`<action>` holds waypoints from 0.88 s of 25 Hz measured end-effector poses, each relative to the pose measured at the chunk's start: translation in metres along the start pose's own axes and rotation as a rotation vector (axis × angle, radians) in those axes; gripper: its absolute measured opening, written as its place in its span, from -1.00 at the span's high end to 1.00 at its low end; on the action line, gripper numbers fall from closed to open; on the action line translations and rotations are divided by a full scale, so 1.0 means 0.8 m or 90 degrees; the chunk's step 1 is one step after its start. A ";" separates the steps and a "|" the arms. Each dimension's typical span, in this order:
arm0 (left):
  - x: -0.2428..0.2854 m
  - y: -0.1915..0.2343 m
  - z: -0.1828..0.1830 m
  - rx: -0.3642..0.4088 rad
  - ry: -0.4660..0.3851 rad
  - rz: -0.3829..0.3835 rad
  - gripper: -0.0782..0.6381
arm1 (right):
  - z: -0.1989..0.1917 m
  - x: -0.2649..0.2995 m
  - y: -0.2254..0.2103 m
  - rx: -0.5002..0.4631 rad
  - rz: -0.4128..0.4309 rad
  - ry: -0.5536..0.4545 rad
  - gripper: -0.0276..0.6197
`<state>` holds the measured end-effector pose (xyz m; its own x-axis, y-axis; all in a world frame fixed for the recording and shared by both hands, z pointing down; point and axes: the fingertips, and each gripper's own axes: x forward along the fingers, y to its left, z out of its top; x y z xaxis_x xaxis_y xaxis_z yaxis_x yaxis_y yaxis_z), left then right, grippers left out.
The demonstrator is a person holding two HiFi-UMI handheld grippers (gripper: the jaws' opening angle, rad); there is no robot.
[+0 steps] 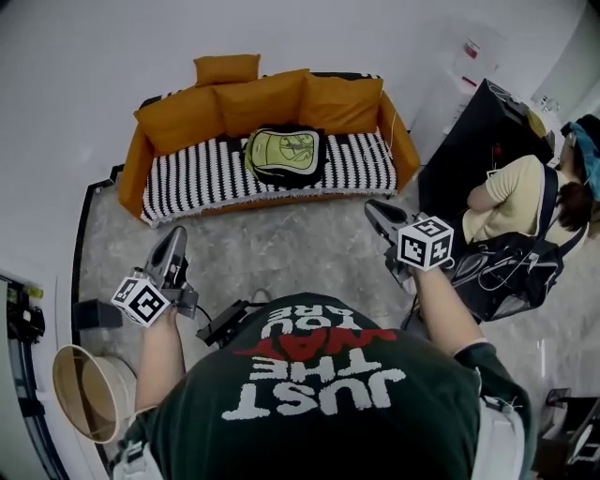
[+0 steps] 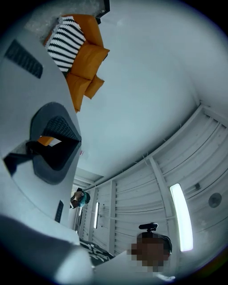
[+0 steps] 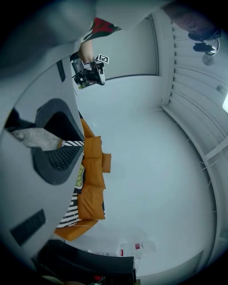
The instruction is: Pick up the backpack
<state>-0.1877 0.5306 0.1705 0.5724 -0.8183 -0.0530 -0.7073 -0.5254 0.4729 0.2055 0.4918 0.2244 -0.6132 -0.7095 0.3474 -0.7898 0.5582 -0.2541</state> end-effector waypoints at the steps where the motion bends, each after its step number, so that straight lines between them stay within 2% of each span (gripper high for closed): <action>1: 0.018 0.022 0.009 -0.002 0.006 -0.008 0.77 | 0.011 0.023 -0.004 0.006 -0.007 -0.002 0.82; 7: 0.117 0.133 0.070 0.009 0.048 -0.054 0.77 | 0.087 0.144 -0.025 0.025 -0.036 -0.020 0.82; 13: 0.177 0.199 0.099 -0.009 0.061 -0.070 0.77 | 0.120 0.217 -0.045 0.022 -0.043 -0.007 0.82; 17: 0.208 0.228 0.100 -0.016 0.072 -0.059 0.77 | 0.126 0.252 -0.076 0.034 -0.042 0.003 0.82; 22: 0.254 0.265 0.095 -0.023 0.083 -0.022 0.77 | 0.127 0.308 -0.129 0.040 -0.018 0.027 0.81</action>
<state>-0.2532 0.2354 0.1929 0.6468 -0.7614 0.0435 -0.6719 -0.5420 0.5047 0.1350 0.2158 0.2447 -0.5900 -0.7054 0.3927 -0.8073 0.5090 -0.2987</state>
